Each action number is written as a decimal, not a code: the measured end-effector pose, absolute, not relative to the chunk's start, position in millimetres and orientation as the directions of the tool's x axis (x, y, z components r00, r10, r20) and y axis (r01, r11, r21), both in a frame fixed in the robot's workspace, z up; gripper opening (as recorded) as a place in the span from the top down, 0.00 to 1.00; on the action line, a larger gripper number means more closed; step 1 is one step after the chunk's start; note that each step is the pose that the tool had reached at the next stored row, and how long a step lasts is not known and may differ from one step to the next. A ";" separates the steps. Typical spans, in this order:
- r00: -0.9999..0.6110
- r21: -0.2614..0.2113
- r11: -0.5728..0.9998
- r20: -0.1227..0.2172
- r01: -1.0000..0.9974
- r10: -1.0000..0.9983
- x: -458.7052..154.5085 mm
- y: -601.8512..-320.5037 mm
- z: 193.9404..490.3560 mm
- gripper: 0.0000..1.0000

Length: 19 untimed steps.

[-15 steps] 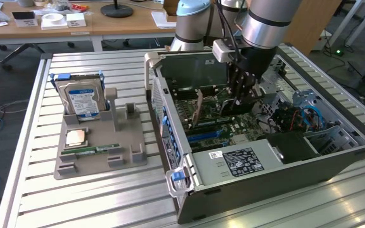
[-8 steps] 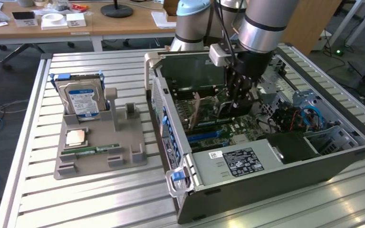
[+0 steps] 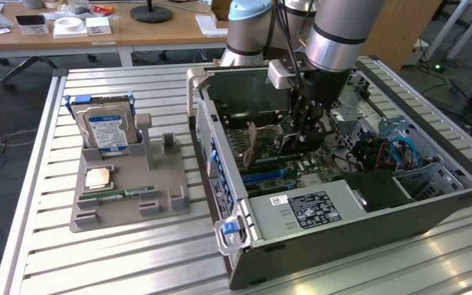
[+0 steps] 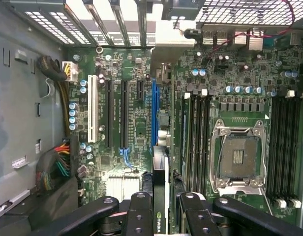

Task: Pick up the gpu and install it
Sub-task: 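Insert the gpu into the slot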

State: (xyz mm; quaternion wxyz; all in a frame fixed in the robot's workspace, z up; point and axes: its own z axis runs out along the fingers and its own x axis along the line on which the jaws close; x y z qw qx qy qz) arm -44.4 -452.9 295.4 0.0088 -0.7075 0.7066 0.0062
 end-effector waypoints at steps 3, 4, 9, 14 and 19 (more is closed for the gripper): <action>0.001 -0.004 -0.001 -0.021 -1.000 -1.000 -45.6 -452.9 293.6 0.74; 0.001 -0.004 -0.001 -0.021 -1.000 -1.000 -45.9 -452.9 292.9 0.74; 0.001 -0.004 -0.001 -0.021 -1.000 -1.000 -47.5 -452.9 288.4 0.74; 0.001 -0.004 -0.001 -0.021 -1.000 -1.000 -49.4 -452.9 283.8 0.74; 0.001 -0.004 -0.001 -0.021 -1.000 -1.000 -52.3 -452.8 282.6 0.74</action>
